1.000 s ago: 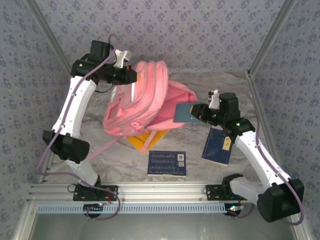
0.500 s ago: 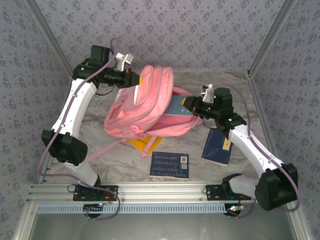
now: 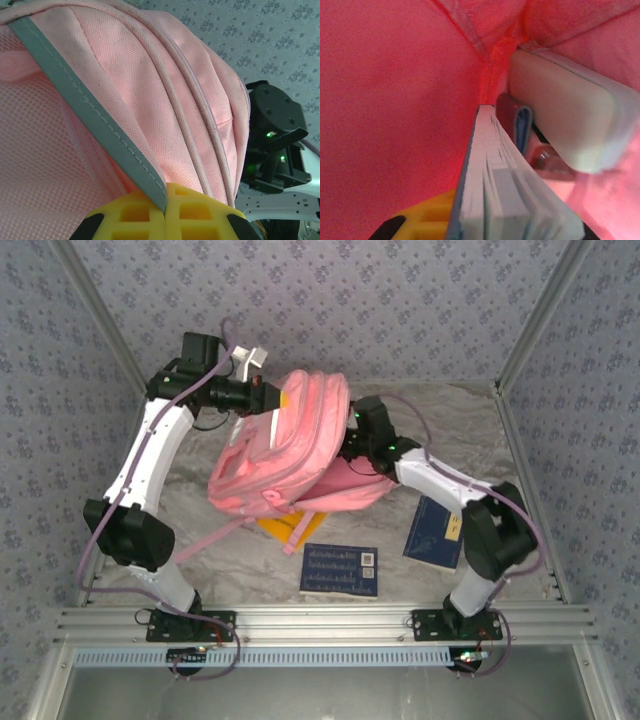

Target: Pack books, pencil case, and school supplies into a backpack

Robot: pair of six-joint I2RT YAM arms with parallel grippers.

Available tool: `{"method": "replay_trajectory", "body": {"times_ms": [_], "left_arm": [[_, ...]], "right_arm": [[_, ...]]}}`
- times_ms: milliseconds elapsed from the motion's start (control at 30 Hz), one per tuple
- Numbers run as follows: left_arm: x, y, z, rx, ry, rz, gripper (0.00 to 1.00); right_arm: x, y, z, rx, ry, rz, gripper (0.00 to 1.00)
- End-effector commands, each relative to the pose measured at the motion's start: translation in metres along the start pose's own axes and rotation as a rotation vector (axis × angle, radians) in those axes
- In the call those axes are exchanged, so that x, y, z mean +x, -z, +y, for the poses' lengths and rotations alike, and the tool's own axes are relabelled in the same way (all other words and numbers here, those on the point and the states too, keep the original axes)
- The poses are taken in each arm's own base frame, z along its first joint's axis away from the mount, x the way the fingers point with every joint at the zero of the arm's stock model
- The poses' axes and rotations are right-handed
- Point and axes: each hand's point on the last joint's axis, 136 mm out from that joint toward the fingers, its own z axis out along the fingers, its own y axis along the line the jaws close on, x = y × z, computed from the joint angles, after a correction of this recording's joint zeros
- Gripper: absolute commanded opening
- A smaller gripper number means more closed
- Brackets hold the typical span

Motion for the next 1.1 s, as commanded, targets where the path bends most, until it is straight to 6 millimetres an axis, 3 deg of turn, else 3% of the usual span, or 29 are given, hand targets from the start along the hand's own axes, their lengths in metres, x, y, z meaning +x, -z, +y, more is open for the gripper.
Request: {"method": "replay_trajectory", "body": {"times_ms": [0,67,100,200,367,467,667,767,933,1067], "left_arm": [[-0.021,0.033,-0.060,0.127,-0.191,-0.118,0.00],[-0.025,0.036,-0.053,0.105,-0.167,-0.135,0.00],[-0.027,0.038,-0.049,0.102,-0.152,-0.143,0.00],[-0.034,0.046,-0.037,0.087,-0.116,-0.182,0.00],[-0.038,0.053,-0.031,0.078,-0.089,-0.209,0.00],[-0.041,0.054,-0.023,0.071,-0.060,-0.220,0.00],[-0.051,0.068,-0.002,0.011,-0.005,-0.277,0.00],[-0.055,0.075,0.017,-0.054,0.039,-0.310,0.00],[-0.066,0.087,0.064,-0.192,0.142,-0.365,0.00],[-0.070,0.072,0.088,-0.276,0.155,-0.337,0.00]], "right_arm": [[-0.004,-0.028,0.019,-0.008,0.008,-0.035,0.02],[0.005,-0.051,0.011,0.022,0.005,-0.011,0.05],[0.007,-0.060,0.007,0.032,0.004,0.001,0.11],[0.013,-0.081,0.000,0.044,0.000,0.038,0.39],[0.006,-0.063,0.013,0.025,0.122,0.021,0.74],[0.005,-0.046,0.029,-0.019,0.224,0.022,0.84],[-0.001,-0.009,0.035,-0.030,0.302,0.014,0.85],[-0.011,0.018,0.021,0.033,0.324,-0.044,0.85],[-0.025,0.080,-0.005,0.259,0.398,-0.180,0.80],[-0.016,0.114,-0.028,0.421,0.463,-0.167,0.76]]}}
